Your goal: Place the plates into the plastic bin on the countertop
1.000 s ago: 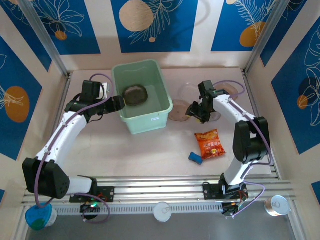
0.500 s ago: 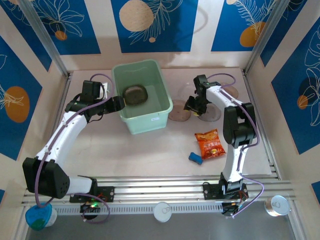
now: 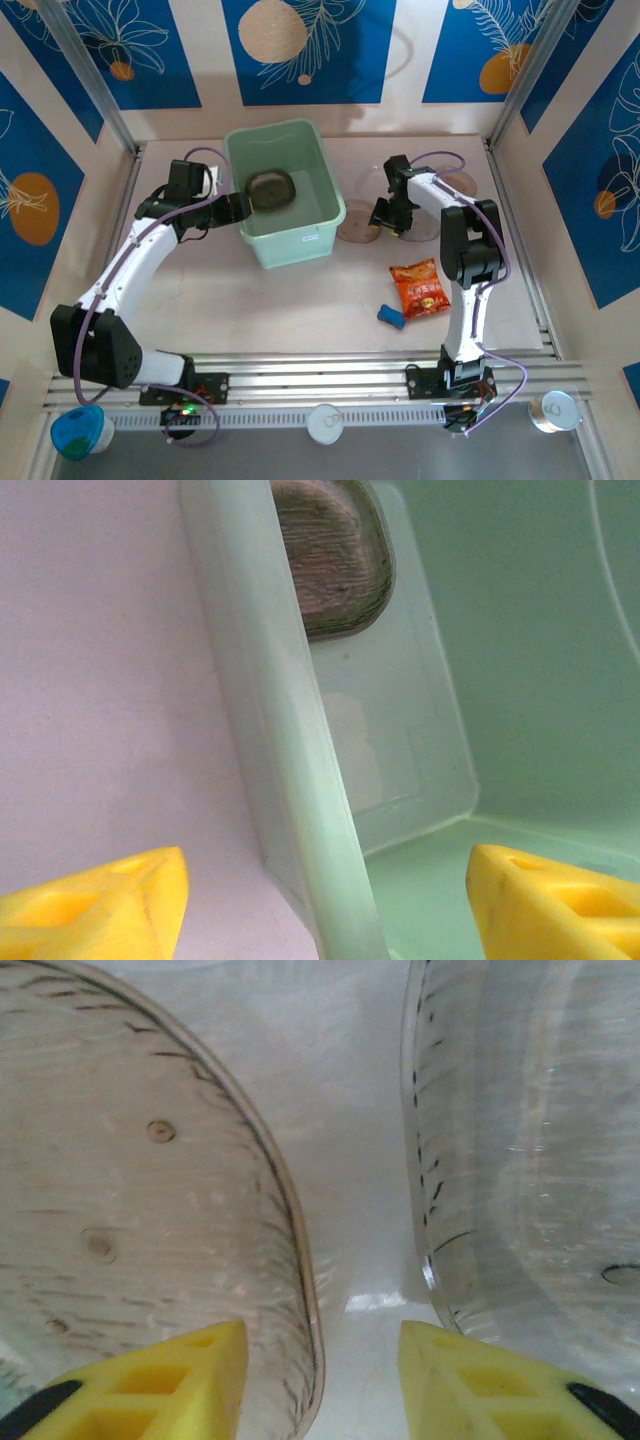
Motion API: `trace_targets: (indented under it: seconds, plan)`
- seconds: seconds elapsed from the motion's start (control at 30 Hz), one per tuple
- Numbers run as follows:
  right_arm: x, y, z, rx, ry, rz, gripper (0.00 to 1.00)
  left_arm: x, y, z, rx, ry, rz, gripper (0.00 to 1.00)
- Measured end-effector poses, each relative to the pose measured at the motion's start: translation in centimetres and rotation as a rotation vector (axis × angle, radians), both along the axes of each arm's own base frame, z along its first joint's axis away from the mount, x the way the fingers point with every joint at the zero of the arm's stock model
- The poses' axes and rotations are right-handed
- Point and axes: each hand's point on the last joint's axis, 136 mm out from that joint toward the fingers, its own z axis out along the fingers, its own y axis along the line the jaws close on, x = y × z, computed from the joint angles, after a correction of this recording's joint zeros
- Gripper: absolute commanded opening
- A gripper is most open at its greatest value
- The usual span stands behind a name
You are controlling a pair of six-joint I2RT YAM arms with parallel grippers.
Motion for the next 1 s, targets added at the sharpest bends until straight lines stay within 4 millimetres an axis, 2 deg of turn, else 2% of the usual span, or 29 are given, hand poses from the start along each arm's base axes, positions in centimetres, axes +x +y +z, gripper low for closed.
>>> trace_targets:
  seconds: [0.23, 0.83, 1.0]
  plan:
    - [0.9, -0.2, -0.6, -0.024, -0.017, 0.012, 0.36, 0.1, 0.0, 0.0, -0.001, 0.000, 0.001, 0.74]
    - [2.3, 0.3, -0.3, -0.024, -0.057, 0.043, 0.35, 0.3, 0.0, -0.7, 0.006, 0.018, 0.003, 0.74]
    - [2.3, 0.5, -0.2, -0.027, -0.062, 0.056, 0.29, 0.3, 0.0, -0.8, 0.005, 0.024, 0.008, 0.74]
